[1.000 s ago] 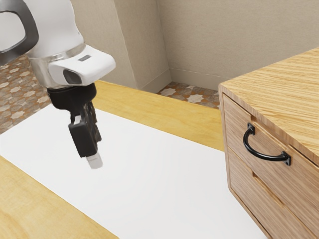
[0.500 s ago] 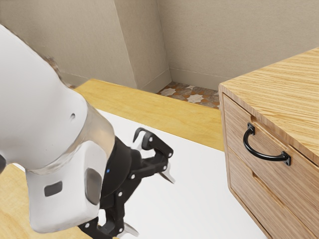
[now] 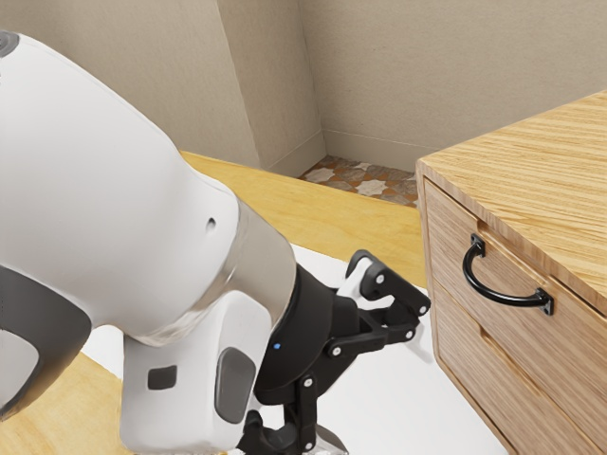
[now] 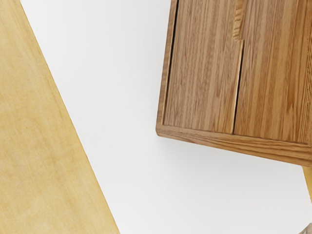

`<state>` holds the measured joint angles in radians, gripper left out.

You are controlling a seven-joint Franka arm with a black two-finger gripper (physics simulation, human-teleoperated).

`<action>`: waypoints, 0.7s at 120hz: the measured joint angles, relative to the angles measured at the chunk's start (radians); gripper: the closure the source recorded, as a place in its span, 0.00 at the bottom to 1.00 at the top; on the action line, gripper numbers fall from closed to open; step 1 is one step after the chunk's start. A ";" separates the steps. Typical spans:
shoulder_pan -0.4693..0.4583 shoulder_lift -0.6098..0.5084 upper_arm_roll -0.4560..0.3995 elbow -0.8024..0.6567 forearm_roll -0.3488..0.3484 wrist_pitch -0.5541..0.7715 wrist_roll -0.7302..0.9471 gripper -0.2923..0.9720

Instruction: Pull the drawer handle with one arm to open the drawer

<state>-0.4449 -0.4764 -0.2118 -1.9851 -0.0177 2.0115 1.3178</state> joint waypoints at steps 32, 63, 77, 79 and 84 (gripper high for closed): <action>0.067 0.069 0.003 -0.002 -0.012 0.115 0.070 0.25; 0.102 0.107 0.020 -0.004 -0.012 0.196 0.114 0.25; 0.140 0.133 0.032 -0.002 -0.013 0.226 0.128 0.25; 0.142 0.136 0.032 -0.001 -0.013 0.230 0.130 0.25; 0.145 0.146 0.034 0.002 -0.014 0.239 0.135 0.25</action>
<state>-0.3001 -0.3303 -0.1778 -1.9832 -0.0320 2.2503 1.4524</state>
